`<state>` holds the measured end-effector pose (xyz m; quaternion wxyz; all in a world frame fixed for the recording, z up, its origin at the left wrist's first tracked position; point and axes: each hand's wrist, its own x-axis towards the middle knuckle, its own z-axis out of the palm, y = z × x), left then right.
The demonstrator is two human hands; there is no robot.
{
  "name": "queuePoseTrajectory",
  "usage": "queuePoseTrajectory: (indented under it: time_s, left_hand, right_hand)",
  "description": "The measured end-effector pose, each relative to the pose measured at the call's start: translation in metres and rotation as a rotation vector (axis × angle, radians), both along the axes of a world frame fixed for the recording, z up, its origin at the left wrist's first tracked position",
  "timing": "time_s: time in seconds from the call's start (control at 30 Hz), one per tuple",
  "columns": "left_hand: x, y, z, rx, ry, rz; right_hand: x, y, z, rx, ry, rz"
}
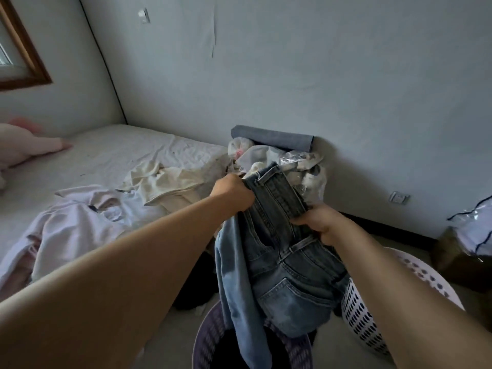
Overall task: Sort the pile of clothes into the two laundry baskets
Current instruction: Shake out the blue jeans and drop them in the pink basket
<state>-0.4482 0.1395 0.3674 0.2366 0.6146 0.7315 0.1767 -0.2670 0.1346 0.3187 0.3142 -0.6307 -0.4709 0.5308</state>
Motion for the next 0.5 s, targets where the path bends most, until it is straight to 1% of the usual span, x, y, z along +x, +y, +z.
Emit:
queuePoseTrajectory:
  time_s: [0.13, 0.23, 0.3, 0.37, 0.4, 0.5]
  left_hand:
    - [-0.013, -0.016, -0.033, -0.148, 0.06, 0.005]
    - [-0.026, -0.031, -0.068, -0.277, 0.029, 0.036]
    - [-0.032, -0.04, -0.093, -0.361, -0.003, 0.04]
    - [-0.036, -0.047, -0.118, -0.435, -0.02, 0.021]
    - [-0.037, -0.05, -0.128, -0.463, -0.022, 0.012]
    - [-0.039, -0.057, -0.166, -0.515, -0.002, -0.021]
  right_hand:
    - [-0.023, -0.002, -0.035, -0.098, -0.006, -0.036]
    - [-0.047, -0.006, -0.074, -0.14, 0.022, -0.08]
    - [-0.056, 0.0, -0.111, -0.184, 0.003, -0.12]
    - [-0.059, 0.02, -0.174, -0.264, 0.021, -0.129]
    - [-0.06, 0.025, -0.198, -0.297, -0.015, -0.1]
    - [-0.07, 0.008, -0.218, -0.353, -0.12, -0.074]
